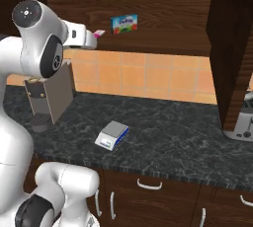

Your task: Pick the bar and place it on the digital scale for weighing, and close the cabinet.

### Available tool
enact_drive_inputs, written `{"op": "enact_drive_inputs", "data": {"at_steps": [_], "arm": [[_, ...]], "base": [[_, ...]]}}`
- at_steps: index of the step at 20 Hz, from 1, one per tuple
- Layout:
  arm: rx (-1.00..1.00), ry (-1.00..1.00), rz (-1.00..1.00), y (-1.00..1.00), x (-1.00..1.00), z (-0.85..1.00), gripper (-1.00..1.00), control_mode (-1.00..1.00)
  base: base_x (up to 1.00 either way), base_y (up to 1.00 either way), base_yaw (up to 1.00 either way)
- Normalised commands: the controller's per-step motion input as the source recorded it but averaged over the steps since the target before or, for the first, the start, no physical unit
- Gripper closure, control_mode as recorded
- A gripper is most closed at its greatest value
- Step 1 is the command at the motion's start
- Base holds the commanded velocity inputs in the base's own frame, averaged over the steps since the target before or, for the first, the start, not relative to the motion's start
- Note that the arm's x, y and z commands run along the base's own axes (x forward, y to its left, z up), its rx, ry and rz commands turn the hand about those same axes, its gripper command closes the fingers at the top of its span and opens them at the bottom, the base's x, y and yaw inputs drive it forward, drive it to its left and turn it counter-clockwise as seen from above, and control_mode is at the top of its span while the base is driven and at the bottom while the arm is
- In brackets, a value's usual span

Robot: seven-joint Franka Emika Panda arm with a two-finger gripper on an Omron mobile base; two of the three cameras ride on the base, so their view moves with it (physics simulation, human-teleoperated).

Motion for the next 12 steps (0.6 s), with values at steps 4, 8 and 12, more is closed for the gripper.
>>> {"op": "enact_drive_inputs", "data": {"at_steps": [4,8,12], "arm": [[0.00,0.00,0.00,0.00,0.44,0.17,-1.00,-1.00],[0.00,-0.03,0.00,0.00,0.26,0.38,-1.00,-1.00],[0.00,0.00,0.00,0.01,0.49,0.07,-1.00,-1.00]], "base": [[0.00,0.00,0.00],[0.00,0.00,0.00],[0.00,0.00,0.00]]}}
